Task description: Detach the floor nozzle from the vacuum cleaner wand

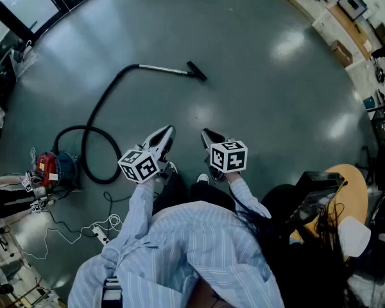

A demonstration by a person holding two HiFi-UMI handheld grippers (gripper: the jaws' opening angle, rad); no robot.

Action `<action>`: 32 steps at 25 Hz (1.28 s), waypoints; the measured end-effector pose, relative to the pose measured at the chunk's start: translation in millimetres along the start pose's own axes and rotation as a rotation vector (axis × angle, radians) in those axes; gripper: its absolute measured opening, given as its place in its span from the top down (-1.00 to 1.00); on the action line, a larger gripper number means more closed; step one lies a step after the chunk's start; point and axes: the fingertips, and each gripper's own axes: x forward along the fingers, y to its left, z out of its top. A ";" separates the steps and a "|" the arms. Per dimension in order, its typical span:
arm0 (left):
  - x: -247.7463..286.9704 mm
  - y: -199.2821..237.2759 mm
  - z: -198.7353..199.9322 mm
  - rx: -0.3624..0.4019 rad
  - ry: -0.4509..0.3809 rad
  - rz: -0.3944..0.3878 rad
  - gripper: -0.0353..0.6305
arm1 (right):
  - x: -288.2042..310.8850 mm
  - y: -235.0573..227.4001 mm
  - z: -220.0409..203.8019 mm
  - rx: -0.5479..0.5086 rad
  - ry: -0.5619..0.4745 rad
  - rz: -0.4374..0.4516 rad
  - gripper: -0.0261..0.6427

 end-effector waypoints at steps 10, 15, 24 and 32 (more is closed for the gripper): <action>3.8 -62.6 -87.6 0.113 0.093 0.081 0.88 | -55.6 -28.8 -54.1 -0.027 0.035 0.009 0.85; 3.1 -77.8 -98.6 0.124 0.100 0.069 0.87 | -67.2 -23.6 -54.6 -0.046 0.008 0.021 0.85; -3.8 -70.1 -89.1 0.151 0.101 0.071 0.88 | -58.6 -7.6 -48.9 -0.023 -0.011 0.052 0.85; -10.6 -42.6 -64.6 0.155 0.090 0.070 0.87 | -31.6 10.9 -39.4 -0.049 0.004 0.040 0.85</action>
